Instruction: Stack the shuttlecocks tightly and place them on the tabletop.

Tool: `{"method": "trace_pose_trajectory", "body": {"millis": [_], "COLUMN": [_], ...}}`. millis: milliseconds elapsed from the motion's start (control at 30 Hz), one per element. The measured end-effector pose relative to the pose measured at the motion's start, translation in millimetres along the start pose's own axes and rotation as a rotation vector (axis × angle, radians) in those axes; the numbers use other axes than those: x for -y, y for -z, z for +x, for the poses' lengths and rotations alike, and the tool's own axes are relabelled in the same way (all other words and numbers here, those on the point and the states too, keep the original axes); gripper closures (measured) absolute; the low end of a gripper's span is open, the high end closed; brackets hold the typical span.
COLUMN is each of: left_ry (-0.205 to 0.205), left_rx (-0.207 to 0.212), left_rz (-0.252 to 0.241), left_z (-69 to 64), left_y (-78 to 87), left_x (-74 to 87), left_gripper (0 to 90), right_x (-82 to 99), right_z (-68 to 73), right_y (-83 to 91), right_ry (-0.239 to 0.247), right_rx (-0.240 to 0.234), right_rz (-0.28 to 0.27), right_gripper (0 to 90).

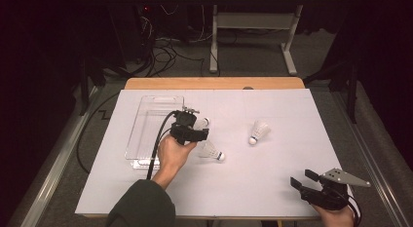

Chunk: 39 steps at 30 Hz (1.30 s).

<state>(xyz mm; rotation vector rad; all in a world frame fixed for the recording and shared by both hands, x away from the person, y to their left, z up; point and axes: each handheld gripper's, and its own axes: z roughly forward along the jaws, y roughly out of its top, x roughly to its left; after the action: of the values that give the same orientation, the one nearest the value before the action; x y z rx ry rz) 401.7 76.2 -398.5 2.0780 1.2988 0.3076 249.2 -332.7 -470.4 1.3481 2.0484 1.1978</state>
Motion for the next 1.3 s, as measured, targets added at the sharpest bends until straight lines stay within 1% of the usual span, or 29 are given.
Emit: {"method": "trace_pose_trajectory", "body": {"millis": [33,133,233,300,367,400,500,600,667,800,933,1100,1300], "left_ry": [-0.004,0.011,0.014,0.014,0.024,0.035,0.046,0.058,0.080,0.098,0.104,0.116,0.129], "left_rx": [-0.008,-0.014,-0.031,-0.039,-0.042,-0.040,-0.050,-0.047,-0.039,-0.042,-0.050,-0.034,-0.036], "left_rz": [0.013,0.030,0.066,0.076,0.081,0.089,0.118,0.137,0.148,0.172,0.186,0.201,0.218], "left_z": [-0.1,0.6,0.7,-0.1,0.0,0.5,1.4,3.8,6.0,9.8,10.4,9.9,10.8], "left_y": [-0.8,-4.3,-9.0,-10.6,-11.9,-12.9,-16.7,-19.5,-21.5,-25.4,-28.1,-31.8,-36.7], "left_x": [-2.5,-8.2,-13.0,-16.6,-20.0,-21.5,-25.2,-28.2,-29.8,-30.7,-30.9,-31.3,-31.9], "left_gripper": [39.6,39.5,39.9,40.2,40.4,40.5,40.7,41.1,41.7,42.6,43.6,45.4,48.3], "right_x": [0.0,0.1,0.2,0.2,0.1,0.1,-0.1,-0.2,-0.1,-0.1,-0.1,-0.2,-0.4], "right_z": [0.0,-0.1,-0.1,-0.3,-0.2,-0.1,0.8,1.2,0.8,1.0,0.9,1.2,2.2], "right_y": [0.1,0.1,0.3,0.1,0.2,0.2,0.3,0.2,0.3,0.3,0.4,0.3,0.5], "right_ry": [-0.001,-0.001,-0.001,0.000,0.000,0.000,0.011,0.014,0.012,0.013,0.012,0.014,0.022], "right_rx": [0.000,-0.002,-0.003,-0.005,-0.005,-0.006,-0.003,-0.003,-0.004,-0.005,-0.006,-0.005,0.003], "right_rz": [0.000,0.000,0.000,0.001,0.000,0.001,0.001,0.001,0.001,0.000,0.000,0.000,0.002], "right_gripper": [33.1,33.1,33.1,33.1,33.2,33.2,33.2,33.2,33.2,33.2,33.2,33.2,33.2]}}
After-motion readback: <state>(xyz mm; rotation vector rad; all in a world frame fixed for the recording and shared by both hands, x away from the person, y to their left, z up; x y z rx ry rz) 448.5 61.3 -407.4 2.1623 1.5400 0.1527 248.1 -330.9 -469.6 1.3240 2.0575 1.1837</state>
